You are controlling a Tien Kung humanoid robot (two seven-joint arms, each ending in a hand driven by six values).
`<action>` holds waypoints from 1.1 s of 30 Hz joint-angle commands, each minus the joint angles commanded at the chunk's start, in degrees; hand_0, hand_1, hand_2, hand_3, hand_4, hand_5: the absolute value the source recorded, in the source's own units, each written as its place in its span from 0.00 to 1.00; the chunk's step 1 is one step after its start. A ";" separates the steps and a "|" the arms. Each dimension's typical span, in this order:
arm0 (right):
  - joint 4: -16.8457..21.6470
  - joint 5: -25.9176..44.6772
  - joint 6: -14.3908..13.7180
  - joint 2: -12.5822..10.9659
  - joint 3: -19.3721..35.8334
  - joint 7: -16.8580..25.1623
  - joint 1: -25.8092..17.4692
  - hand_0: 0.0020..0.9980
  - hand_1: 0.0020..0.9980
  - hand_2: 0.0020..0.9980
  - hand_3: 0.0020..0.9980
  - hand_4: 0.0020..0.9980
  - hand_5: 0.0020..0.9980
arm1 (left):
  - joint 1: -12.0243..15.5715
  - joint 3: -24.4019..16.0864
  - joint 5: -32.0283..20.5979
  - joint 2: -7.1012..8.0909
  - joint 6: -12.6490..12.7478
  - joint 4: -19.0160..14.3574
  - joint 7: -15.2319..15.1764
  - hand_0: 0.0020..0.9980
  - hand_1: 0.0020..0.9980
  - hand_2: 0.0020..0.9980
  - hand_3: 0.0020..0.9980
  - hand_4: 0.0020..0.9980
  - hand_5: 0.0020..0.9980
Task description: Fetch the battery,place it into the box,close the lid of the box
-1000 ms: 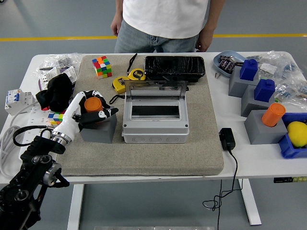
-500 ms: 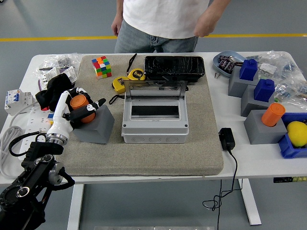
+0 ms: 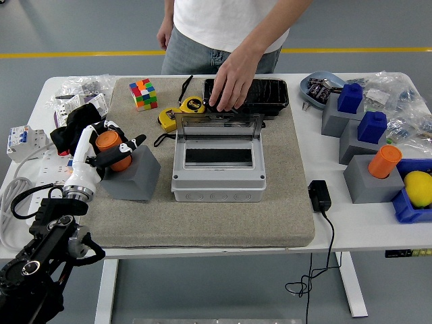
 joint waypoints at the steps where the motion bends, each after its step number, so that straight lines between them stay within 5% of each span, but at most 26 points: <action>1: 0.01 0.02 -0.01 0.02 -0.03 0.01 0.03 0.84 0.77 0.75 0.81 1.00 1.00 | -0.16 -0.12 0.26 -0.08 0.13 -0.25 -0.02 0.01 0.00 0.04 0.06 1.00 0.00; 11: -0.02 0.05 -0.09 -0.02 0.15 0.01 0.25 0.84 0.77 0.75 0.81 1.00 1.00 | -2.07 -0.67 4.27 -0.80 0.84 -6.06 1.10 0.01 0.00 0.03 0.05 1.00 0.00; 18: -0.11 -0.24 -0.05 0.00 0.67 0.08 0.27 0.84 0.77 0.75 0.81 1.00 1.00 | -4.01 -0.42 17.30 0.73 0.09 -13.09 3.68 0.01 0.00 0.03 0.04 1.00 0.06; 19: -0.14 -0.33 -0.04 -0.02 0.78 0.09 0.33 0.84 0.77 0.75 0.81 1.00 1.00 | -4.64 0.47 19.38 1.33 0.14 -13.95 4.19 0.01 0.00 0.01 0.02 1.00 0.26; 24: -0.10 -0.47 -0.20 -0.22 1.14 0.17 0.72 0.84 0.77 0.75 0.81 1.00 1.00 | -8.49 7.17 30.96 4.45 0.69 -16.12 6.35 0.01 0.00 0.01 0.02 1.00 0.26; 25: -0.09 -0.49 -0.24 -0.26 1.20 0.17 0.78 0.84 0.77 0.75 0.81 1.00 1.00 | -9.18 8.52 33.20 4.80 0.73 -16.16 6.48 0.02 0.00 0.00 0.00 1.00 0.54; 30: -0.23 -0.91 -0.28 -0.51 1.68 0.09 0.93 0.84 0.77 0.75 0.81 1.00 1.00 | -13.89 15.85 43.58 5.07 -0.65 -13.33 7.10 0.02 0.00 0.00 0.00 1.00 0.54; 31: -0.28 -1.03 -0.26 -0.52 1.73 0.07 0.99 0.84 0.77 0.75 0.81 1.00 1.00 | -14.95 17.38 44.58 4.69 -1.20 -12.03 7.12 0.02 0.00 0.00 0.00 0.93 0.67; 33: -0.23 -0.91 -0.34 -0.58 1.54 0.09 1.13 0.84 0.77 0.75 0.81 1.00 1.00 | -16.38 20.03 45.53 4.18 -1.67 -10.22 7.24 0.02 0.00 0.00 0.00 0.93 0.67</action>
